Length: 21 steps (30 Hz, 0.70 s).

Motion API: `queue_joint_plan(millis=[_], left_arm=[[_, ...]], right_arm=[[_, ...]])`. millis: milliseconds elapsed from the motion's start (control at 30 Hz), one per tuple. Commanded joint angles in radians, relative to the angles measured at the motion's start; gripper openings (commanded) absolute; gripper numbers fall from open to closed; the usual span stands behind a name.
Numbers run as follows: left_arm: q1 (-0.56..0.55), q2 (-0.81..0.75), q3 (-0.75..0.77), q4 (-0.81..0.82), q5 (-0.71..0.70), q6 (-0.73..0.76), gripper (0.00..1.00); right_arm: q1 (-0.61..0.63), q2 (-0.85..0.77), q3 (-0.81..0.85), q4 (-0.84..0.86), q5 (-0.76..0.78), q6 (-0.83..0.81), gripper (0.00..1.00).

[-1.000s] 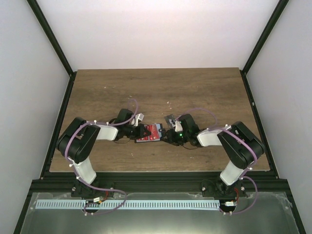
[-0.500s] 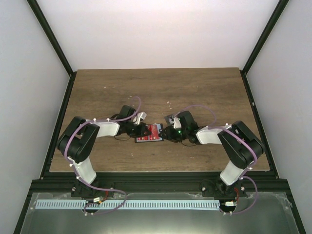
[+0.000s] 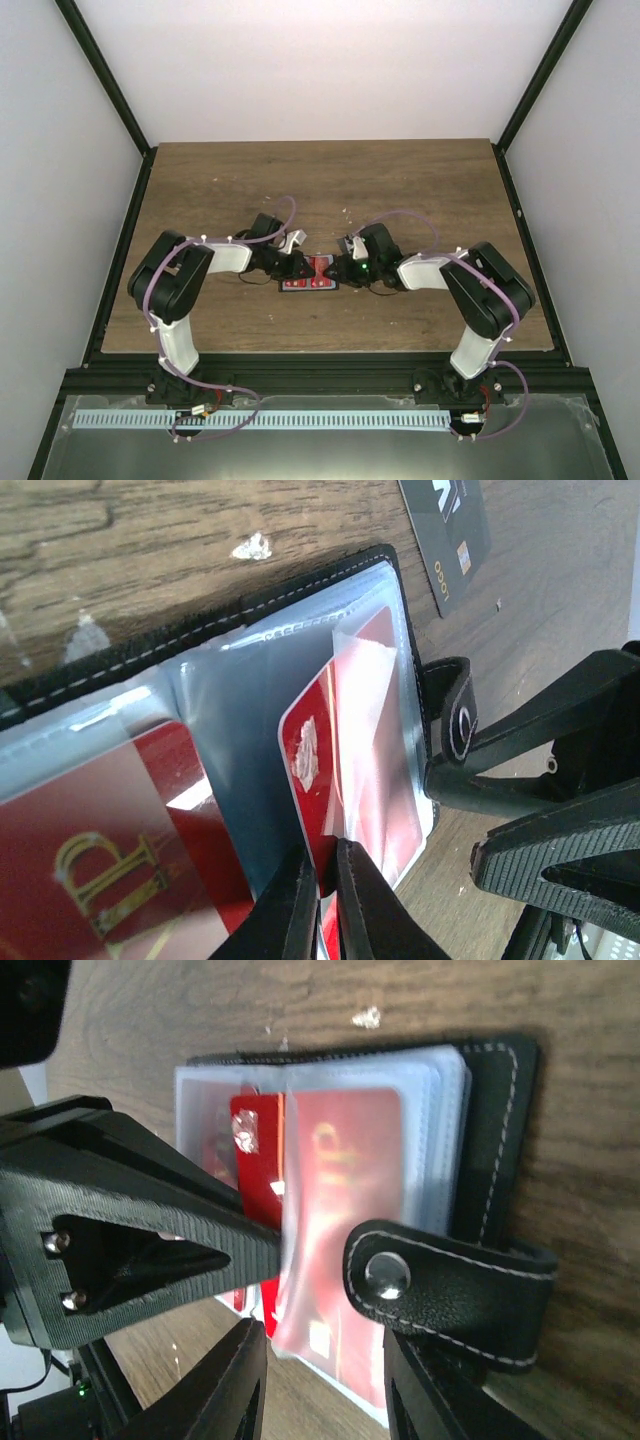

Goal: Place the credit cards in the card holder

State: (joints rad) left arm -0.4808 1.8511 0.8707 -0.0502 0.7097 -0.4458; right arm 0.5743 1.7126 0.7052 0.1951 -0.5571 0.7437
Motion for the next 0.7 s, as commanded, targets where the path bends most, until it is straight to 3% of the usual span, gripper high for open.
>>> queue_joint_plan(millis=[0, 400, 500, 667], left_arm=[[-0.015, 0.052, 0.012, -0.103, -0.049, 0.046, 0.08], [-0.015, 0.077, 0.076, -0.191, -0.090, 0.076, 0.10], [-0.016, 0.070, 0.081, -0.215, -0.120, 0.078, 0.16], [-0.025, 0.008, 0.099, -0.301, -0.217, 0.079, 0.34]], right_arm=[[-0.004, 0.021, 0.055, -0.036, 0.039, -0.043, 0.34], [-0.004, 0.017, 0.102, -0.137, 0.141, -0.105, 0.34], [-0.004, 0.019, 0.098, -0.138, 0.134, -0.112, 0.34], [-0.004, 0.024, 0.083, -0.118, 0.105, -0.104, 0.34]])
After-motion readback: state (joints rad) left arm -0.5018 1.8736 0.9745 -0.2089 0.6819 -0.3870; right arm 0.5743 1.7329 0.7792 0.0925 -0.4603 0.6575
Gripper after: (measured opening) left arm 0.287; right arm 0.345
